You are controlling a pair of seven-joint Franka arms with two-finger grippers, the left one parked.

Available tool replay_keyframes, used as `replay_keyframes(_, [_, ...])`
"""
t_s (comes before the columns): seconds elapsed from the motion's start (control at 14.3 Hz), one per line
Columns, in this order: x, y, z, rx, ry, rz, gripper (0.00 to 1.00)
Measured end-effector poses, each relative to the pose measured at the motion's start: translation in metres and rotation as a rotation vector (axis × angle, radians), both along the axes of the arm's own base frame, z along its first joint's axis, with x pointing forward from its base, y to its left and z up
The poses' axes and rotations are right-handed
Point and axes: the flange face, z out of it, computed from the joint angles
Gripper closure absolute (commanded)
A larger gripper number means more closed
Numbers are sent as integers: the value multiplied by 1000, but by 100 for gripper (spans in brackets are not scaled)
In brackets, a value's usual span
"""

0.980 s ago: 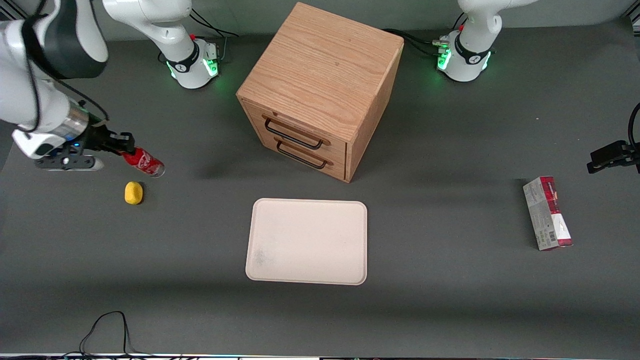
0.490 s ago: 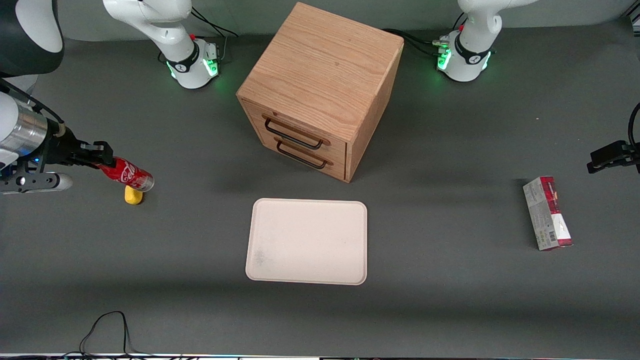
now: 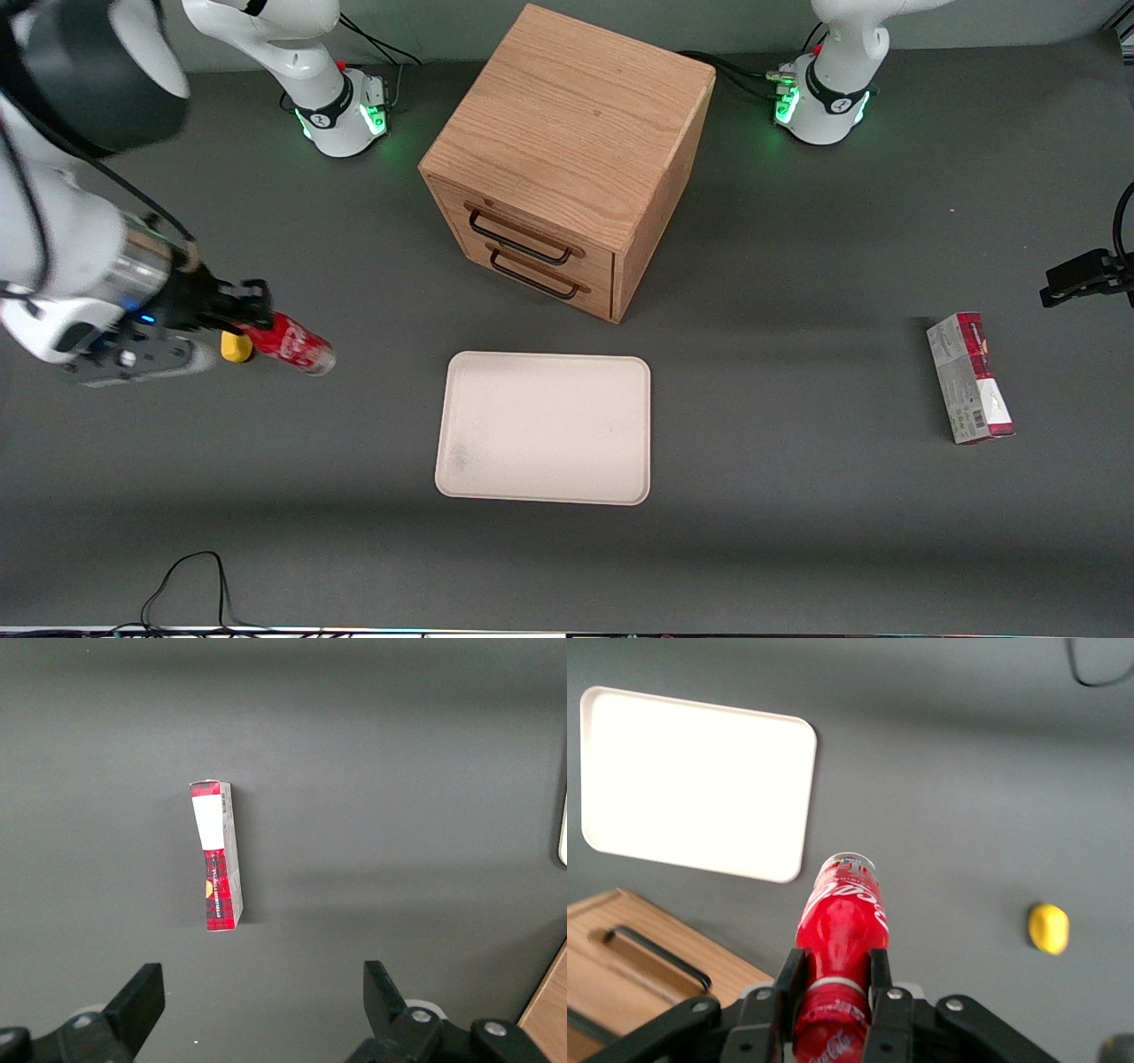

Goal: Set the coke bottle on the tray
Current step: 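Carry the held bottle over to the cream tray's edge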

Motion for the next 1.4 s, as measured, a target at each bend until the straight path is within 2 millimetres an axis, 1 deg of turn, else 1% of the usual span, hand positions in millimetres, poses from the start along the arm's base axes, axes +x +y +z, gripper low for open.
replay_keyframes(0.14, [20,39,-40,17,-30,-19,100])
replay_keyframes(0.28, [39,71,-92,13,-61,-36,100])
replay_keyframes(0.35, [46,82,-120,4,-66,-33,100])
replay_keyframes(0.49, [56,95,-170,-17,-63,-18,100])
replay_keyframes(0.63, [64,99,-209,-21,-61,-10,100])
replay_keyframes(0.7, [67,100,-222,-15,-62,-10,100])
replay_keyframes(0.77, [69,101,-231,-9,-63,-10,100])
replay_keyframes(0.84, [70,102,-237,-5,-66,-9,100])
replay_keyframes(1.05, [72,107,-245,17,-94,-28,100])
replay_keyframes(1.12, [72,109,-248,20,-96,-30,97])
replay_keyframes(1.19, [71,112,-252,20,-92,-27,64])
replay_keyframes(1.26, [69,114,-256,19,-87,-25,1])
replay_keyframes(1.4, [68,117,-262,13,-89,-25,0])
